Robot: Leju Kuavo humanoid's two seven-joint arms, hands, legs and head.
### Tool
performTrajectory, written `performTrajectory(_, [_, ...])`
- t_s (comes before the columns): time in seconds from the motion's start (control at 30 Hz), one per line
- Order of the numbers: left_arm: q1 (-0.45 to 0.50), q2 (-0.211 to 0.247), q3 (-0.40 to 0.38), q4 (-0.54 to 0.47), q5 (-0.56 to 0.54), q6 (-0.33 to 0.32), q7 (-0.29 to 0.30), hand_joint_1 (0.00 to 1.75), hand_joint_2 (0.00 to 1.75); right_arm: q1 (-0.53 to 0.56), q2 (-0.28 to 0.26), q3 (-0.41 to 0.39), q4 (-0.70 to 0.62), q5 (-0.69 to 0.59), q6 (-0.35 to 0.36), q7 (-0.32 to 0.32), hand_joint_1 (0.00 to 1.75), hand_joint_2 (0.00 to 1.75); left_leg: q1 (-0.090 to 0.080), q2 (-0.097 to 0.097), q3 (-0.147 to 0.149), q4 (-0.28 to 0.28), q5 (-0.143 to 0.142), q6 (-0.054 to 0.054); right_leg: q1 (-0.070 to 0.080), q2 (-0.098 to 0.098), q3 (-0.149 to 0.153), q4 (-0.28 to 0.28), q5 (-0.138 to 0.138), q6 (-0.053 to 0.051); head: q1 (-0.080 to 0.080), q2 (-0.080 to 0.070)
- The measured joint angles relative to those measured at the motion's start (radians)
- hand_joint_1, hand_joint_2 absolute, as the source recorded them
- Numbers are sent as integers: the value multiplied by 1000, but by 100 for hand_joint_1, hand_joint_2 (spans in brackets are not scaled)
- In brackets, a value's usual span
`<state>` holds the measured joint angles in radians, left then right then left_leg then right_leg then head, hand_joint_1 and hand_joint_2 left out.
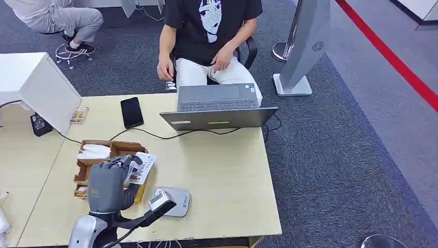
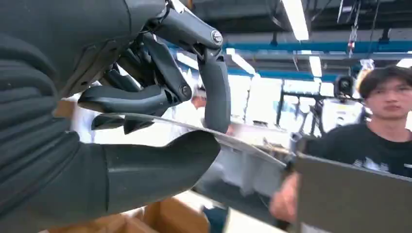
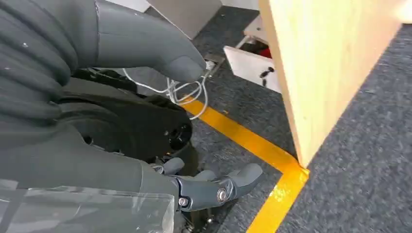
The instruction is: Pass the card to the sensor for recognition and then transmit it.
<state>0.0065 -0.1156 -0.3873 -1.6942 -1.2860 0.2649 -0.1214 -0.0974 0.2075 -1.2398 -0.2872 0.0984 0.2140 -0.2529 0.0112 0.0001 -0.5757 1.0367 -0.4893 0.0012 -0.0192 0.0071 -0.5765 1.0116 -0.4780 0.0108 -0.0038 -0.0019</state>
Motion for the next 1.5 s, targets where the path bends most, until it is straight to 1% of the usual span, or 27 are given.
performTrajectory(0.03, [-35, 4, 18, 12, 3, -14, 13, 175, 175, -1, 0, 6, 2, 7, 0, 2, 0, 175, 0, 0, 0, 0, 1, 0, 0, -1, 0, 0, 0, 0, 1, 0])
performTrajectory(0.13, [-142, 19, 108, 78, 24, -55, 14, 175, 175, -1, 0, 22, 7, 16, 1, 9, 0, 175, 0, 0, 0, 0, 2, 0, 0, -1, 0, 1, 1, -1, -1, 0])
performTrajectory(0.27, [-227, 33, 197, 155, 12, -86, 16, 175, 175, -1, -3, 37, 12, 29, -1, 19, 0, 175, 0, 0, 0, 0, 5, -1, 0, -1, 0, 1, 3, -2, -1, 0])
performTrajectory(0.4, [-278, 46, 253, 207, -11, -105, 38, 175, 175, -1, -5, 46, 15, 35, -2, 24, 0, 175, 0, 0, 0, 0, 4, -1, 0, -1, 0, 1, 3, -2, -1, 0])
performTrajectory(0.53, [-333, 73, 307, 282, -36, -123, 67, 175, 175, -1, -8, 57, 19, 49, -5, 28, 0, 175, 0, 0, 0, 0, 4, -1, 0, 0, 0, 1, 3, -2, -1, 0])
performTrajectory(0.67, [-372, 96, 357, 341, -59, -119, 60, 175, 175, -2, -9, 63, 23, 49, -16, 29, 0, 175, 0, 0, 0, 0, 5, -1, 0, 0, -1, 1, 3, -2, -1, 0])
performTrajectory(0.73, [-380, 103, 373, 355, -64, -118, 56, 175, 175, -1, -9, 65, 24, 49, -18, 29, 0, 175, 0, 0, 0, 0, 5, -1, 0, 0, -1, 1, 3, -2, -1, 0])
performTrajectory(0.97, [-397, 106, 401, 378, -53, -123, 46, 175, 175, -2, -12, 68, 26, 49, -18, 32, 0, 175, 0, 0, -1, 0, 5, -1, 0, 0, -1, 1, 3, -2, -1, 0])
performTrajectory(1.3, [-409, 106, 404, 391, -52, -125, 44, 175, 175, -2, -13, 69, 27, 49, -18, 32, 0, 175, 0, 3, -1, 0, 4, -1, 0, 5, -3, 1, 3, -2, -1, 0])
performTrajectory(1.5, [-413, 105, 420, 394, 18, -165, 12, 175, 175, -2, -15, 69, 27, 49, -19, 36, 0, 175, 0, 3, -2, 0, 4, -2, 0, 5, -4, 1, 3, -2, -1, 0])
